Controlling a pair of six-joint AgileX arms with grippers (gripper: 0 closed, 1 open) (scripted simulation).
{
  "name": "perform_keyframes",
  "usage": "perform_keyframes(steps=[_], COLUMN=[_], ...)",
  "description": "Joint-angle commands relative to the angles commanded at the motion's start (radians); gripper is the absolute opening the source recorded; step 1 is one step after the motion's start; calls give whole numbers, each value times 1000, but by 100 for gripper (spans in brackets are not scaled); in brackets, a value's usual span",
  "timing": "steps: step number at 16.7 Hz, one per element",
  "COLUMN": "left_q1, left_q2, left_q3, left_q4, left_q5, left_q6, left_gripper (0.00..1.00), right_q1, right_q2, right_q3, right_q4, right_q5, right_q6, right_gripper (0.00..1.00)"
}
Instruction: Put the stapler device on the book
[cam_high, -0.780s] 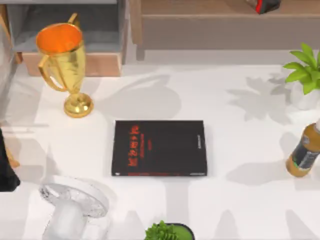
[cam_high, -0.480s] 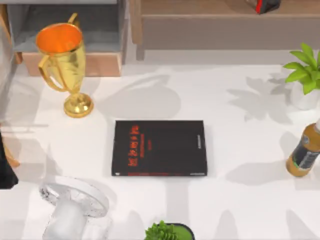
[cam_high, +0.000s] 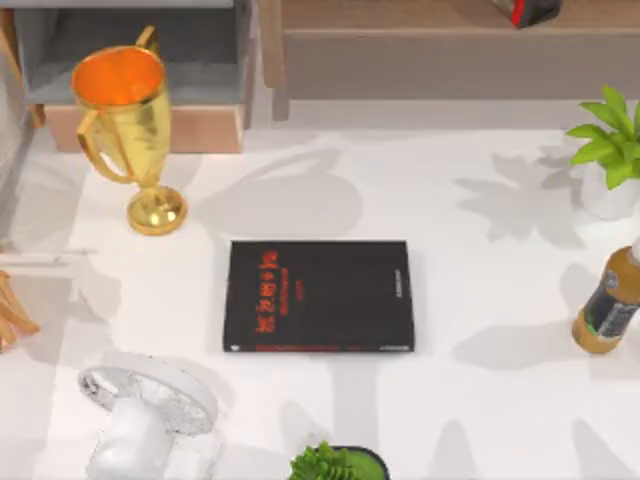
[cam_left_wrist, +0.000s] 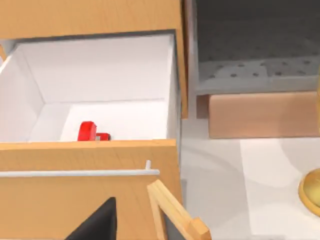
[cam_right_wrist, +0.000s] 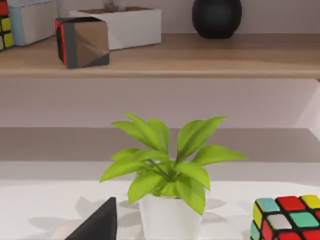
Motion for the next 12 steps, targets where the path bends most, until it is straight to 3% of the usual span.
perform_keyframes(steps=[12], left_q1=[179], left_q2=[1252], left_q3=[1246], left_q4=[-704], left_q5=[-17], left_q6=[154], left_gripper=[100], right_q1=[0], right_q2=[0], right_q3=[0], right_q4=[0], right_q5=[0], right_q6=[0], right_gripper=[100])
